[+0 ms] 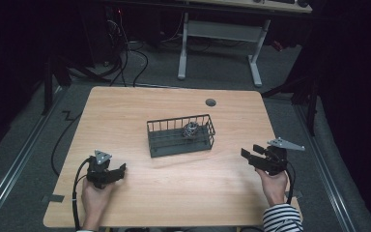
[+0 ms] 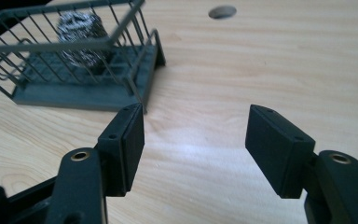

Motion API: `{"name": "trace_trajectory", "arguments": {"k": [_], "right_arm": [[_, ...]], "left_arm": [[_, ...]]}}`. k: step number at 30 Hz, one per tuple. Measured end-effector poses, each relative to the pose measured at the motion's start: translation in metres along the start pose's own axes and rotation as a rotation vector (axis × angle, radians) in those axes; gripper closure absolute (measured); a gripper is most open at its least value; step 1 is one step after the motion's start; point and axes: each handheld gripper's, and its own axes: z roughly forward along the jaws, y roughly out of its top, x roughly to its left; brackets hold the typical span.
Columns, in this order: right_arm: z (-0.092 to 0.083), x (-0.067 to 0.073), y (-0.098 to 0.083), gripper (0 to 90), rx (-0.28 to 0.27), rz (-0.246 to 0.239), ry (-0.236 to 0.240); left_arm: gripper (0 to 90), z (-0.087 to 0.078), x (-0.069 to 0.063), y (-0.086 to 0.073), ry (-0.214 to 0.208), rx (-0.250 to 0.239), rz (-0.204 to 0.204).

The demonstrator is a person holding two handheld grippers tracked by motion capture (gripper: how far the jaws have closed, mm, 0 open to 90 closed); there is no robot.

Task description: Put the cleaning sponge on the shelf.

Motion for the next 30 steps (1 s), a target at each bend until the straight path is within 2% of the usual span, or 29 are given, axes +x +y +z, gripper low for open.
{"name": "trace_trajectory", "arguments": {"k": [5, 12, 20, 25, 30], "right_arm": [[0.006, -0.008, -0.019, 37.8, 0.016, 0.031, -0.019], [0.012, -0.013, -0.033, 37.7, 0.027, 0.053, -0.041], [0.022, -0.016, -0.05, 36.9, 0.058, 0.056, -0.079], [0.029, -0.015, -0.057, 36.1, 0.082, 0.025, -0.119], [0.035, -0.014, -0.061, 35.6, 0.099, 0.013, -0.136]], "left_arm": [[25.4, 0.0, 0.0, 0.0, 0.001, 0.0, 0.0], [25.3, 0.0, 0.0, 0.0, 0.001, 0.0, 0.0], [25.4, 0.0, 0.0, 0.0, 0.001, 0.0, 0.0], [25.4, 0.0, 0.0, 0.0, 0.001, 0.0, 0.0], [25.4, 0.0, 0.0, 0.0, 0.001, 0.0, 0.0]]}}
